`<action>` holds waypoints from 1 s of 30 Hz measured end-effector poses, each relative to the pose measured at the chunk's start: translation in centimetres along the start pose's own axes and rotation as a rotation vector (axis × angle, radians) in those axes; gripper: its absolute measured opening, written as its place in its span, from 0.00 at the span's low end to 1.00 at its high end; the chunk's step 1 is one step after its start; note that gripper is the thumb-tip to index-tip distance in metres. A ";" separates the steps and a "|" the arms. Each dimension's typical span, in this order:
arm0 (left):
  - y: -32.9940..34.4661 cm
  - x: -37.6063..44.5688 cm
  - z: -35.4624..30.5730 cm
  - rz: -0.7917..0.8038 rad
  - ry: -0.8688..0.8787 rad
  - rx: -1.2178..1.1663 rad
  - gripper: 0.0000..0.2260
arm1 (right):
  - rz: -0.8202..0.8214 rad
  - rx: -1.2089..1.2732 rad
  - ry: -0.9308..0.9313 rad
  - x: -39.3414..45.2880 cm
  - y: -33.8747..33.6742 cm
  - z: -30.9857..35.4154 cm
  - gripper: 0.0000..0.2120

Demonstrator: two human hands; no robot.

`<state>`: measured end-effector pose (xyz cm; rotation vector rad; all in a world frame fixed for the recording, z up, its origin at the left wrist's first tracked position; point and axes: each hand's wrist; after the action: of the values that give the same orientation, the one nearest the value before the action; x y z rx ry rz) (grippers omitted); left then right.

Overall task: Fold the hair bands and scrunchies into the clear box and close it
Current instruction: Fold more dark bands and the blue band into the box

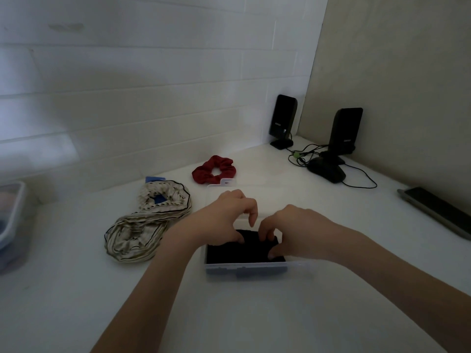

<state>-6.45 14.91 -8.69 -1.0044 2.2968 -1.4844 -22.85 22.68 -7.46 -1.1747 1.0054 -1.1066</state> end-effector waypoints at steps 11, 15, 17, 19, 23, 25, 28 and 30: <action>-1.3 -0.3 1.3 -0.226 -0.031 -0.303 0.10 | -0.247 0.131 0.084 0.9 -1.1 -0.3 0.10; -1.7 -0.1 2.5 -0.396 -0.053 -0.319 0.13 | -0.372 0.361 0.095 1.5 -1.0 -0.9 0.09; -1.7 0.1 3.4 -0.461 -0.097 -0.319 0.13 | -0.403 0.485 0.108 1.9 -1.3 -1.5 0.08; -1.8 0.3 4.4 -0.519 -0.148 -0.292 0.12 | -0.433 0.564 0.124 2.2 -1.7 -2.1 0.08; -3.2 0.5 7.2 -0.681 -0.279 -0.179 0.16 | -0.449 0.662 0.166 2.7 -2.3 -3.4 0.07; -4.2 0.6 9.0 -0.811 -0.429 -0.126 0.14 | -0.451 0.697 0.184 2.9 -2.3 -3.9 0.07; -5.2 0.1 11.9 -1.018 -0.763 -0.005 0.08 | -0.460 0.739 0.190 3.1 -2.3 -4.4 0.08; -5.2 -0.3 13.8 -1.029 -0.935 0.000 0.07 | -0.441 0.751 0.197 3.1 -2.2 -4.5 0.08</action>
<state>3.23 3.94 -10.56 -2.4023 1.0986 -0.8317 -26.92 18.72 -5.95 -0.6797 0.3861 -1.7769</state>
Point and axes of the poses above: each hand's wrist, its own x-axis towards the middle knuckle, its own y-axis out of the palm, z = x × y, and after that the axes turned 12 degrees about -z, right-handed
